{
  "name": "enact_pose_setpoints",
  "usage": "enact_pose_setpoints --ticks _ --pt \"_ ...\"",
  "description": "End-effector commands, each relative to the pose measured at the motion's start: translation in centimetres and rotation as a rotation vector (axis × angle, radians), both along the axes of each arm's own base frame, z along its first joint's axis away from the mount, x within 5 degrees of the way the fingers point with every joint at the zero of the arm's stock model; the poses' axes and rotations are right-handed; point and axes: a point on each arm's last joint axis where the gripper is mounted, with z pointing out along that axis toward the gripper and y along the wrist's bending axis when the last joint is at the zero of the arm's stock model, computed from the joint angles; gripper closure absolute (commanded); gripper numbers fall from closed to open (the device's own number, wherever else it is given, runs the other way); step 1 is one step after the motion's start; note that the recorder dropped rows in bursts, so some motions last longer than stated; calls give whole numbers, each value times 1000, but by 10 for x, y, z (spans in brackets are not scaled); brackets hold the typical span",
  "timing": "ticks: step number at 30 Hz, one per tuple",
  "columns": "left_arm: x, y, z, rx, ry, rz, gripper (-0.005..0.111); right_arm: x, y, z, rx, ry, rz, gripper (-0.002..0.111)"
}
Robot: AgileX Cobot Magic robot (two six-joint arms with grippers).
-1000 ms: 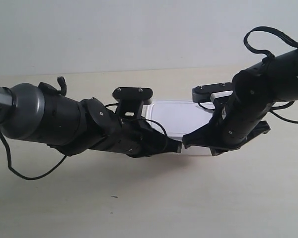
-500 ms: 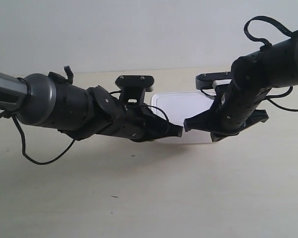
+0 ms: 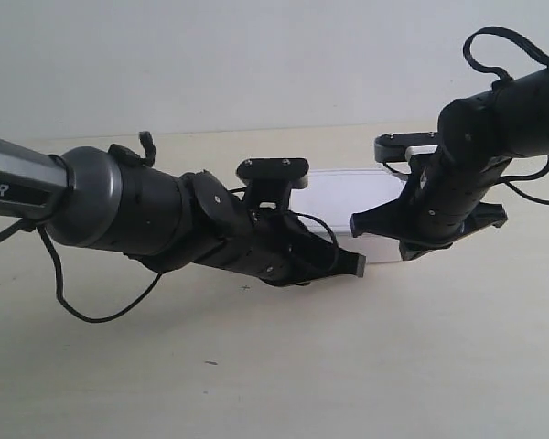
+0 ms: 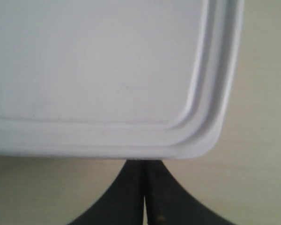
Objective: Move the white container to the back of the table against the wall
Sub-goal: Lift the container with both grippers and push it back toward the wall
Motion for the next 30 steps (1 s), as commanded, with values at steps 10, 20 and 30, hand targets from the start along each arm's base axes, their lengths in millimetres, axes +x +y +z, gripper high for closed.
enact_pose_setpoints --ticks 10,20,30 --pt "13 -7 -4 24 -89 30 107 6 -8 7 67 -24 -34 108" --pt "26 -3 -8 30 -107 56 107 12 -6 -2 71 -37 -35 108" --pt "48 4 -8 59 -171 65 107 37 2 4 82 -69 -34 108"
